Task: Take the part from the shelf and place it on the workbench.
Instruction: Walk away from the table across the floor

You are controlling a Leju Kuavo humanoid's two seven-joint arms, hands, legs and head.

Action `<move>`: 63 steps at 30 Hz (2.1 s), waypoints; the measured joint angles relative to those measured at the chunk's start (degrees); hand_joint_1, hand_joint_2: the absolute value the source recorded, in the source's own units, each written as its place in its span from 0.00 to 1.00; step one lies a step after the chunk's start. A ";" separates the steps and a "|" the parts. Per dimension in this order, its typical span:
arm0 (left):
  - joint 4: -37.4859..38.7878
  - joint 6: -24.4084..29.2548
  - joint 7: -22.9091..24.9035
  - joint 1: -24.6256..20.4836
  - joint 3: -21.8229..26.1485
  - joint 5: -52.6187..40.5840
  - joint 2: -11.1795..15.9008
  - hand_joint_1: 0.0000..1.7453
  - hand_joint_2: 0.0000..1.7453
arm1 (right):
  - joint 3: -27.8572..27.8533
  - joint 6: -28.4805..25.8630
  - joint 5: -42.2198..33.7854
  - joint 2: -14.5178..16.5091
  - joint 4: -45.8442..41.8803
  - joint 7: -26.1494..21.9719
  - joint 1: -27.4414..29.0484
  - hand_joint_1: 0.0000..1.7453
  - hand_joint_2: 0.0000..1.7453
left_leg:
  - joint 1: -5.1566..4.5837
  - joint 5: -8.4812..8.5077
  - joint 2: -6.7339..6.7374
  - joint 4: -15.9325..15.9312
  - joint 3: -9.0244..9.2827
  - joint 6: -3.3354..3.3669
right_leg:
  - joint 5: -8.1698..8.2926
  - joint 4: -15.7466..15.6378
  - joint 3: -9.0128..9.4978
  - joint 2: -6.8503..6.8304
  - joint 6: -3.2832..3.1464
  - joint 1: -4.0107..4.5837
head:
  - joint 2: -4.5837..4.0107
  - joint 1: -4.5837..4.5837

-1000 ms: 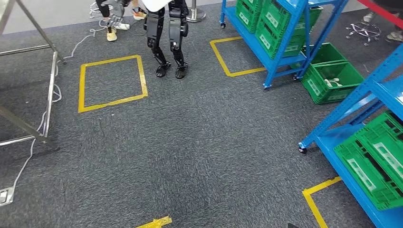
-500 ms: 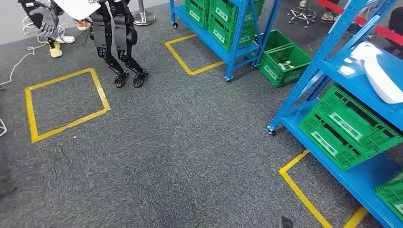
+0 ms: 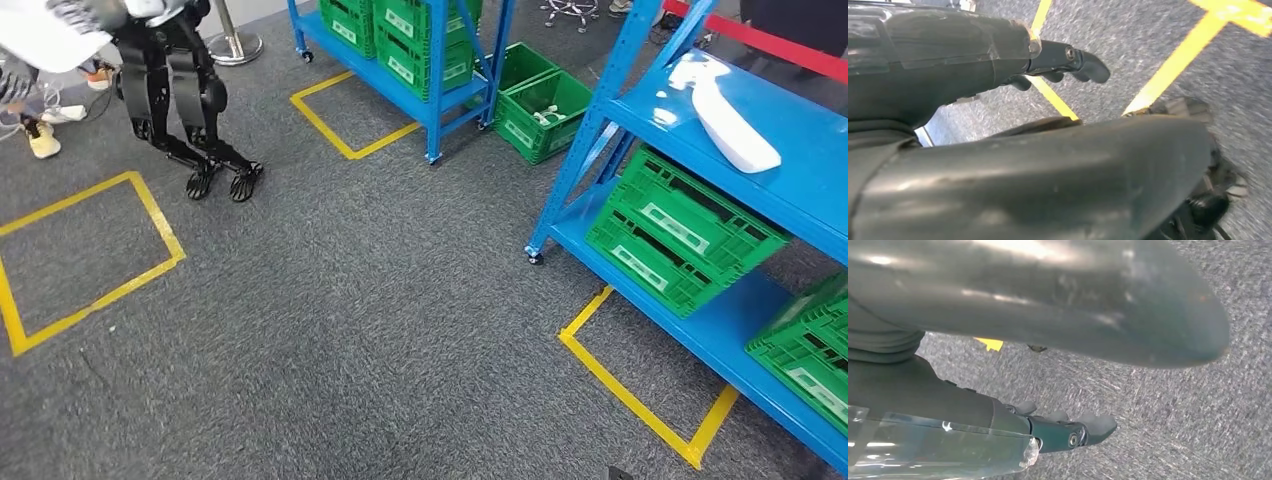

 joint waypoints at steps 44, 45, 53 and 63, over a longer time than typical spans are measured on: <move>0.07 -0.45 0.58 0.17 -0.02 0.32 0.14 0.00 0.00 | 2.43 0.48 -1.84 0.16 0.38 0.57 -0.22 0.00 0.00 | 0.03 4.28 -4.36 -0.22 -4.27 0.75 | -2.17 0.60 1.59 4.41 0.81 -0.46 | 0.00 -2.60; 0.08 -0.44 0.58 0.19 -0.02 0.30 0.11 0.00 0.00 | 2.49 0.50 -1.85 0.20 0.38 0.59 -0.22 0.00 0.00 | -0.07 4.20 -4.36 -0.20 -4.26 0.84 | -2.18 0.48 1.65 4.40 0.78 -0.54 | 0.00 -2.47; 0.07 -0.43 0.53 0.13 -0.02 0.28 -0.03 0.00 0.00 | 2.58 0.52 -1.82 0.25 0.38 0.62 -0.28 0.00 0.00 | -0.41 3.82 -4.00 -0.20 -4.15 1.53 | -2.15 -0.07 1.93 4.49 1.19 -0.81 | 0.00 -2.30; 0.07 -0.43 0.50 0.12 -0.02 0.28 -0.03 0.00 0.00 | 2.58 0.52 -1.84 0.26 0.38 0.61 -0.28 0.00 0.00 | -0.45 3.72 -3.93 -0.20 -3.92 1.70 | -2.22 -0.20 2.14 4.51 1.80 -0.89 | 0.00 -2.36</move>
